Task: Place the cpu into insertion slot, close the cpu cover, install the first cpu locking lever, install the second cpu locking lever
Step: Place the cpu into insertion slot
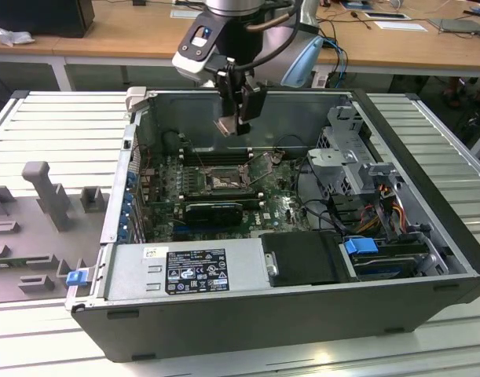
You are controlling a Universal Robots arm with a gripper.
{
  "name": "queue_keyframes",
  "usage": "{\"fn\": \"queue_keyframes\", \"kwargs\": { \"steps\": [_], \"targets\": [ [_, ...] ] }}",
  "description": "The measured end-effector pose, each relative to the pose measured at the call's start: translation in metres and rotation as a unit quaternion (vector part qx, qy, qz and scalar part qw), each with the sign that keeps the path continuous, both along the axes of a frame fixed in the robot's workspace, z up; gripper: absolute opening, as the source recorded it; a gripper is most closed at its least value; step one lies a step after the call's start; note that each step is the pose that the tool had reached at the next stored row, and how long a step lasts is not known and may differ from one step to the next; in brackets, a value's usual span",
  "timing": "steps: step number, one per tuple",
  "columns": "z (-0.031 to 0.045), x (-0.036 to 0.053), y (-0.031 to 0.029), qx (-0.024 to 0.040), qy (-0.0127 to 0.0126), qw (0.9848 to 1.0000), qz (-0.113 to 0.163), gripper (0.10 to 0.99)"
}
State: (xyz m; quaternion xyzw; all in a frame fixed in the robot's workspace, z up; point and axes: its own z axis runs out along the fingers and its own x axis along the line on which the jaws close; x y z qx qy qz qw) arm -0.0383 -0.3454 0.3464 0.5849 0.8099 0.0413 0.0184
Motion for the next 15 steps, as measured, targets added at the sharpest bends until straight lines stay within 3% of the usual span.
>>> {"fn": "queue_keyframes", "kwargs": {
  "steps": [4, 8, 15],
  "targets": [
    [-0.0027, 0.0000, 0.0000, 0.0000, 0.0000, 0.9993, -0.038, 0.529],
    [-0.0066, 0.0000, 0.0000, 0.0001, 0.0000, 0.9970, -0.077, 0.529],
    [-0.0216, 0.0000, 0.0000, 0.0001, 0.0000, 0.9889, -0.149, 0.529]
  ]
}}
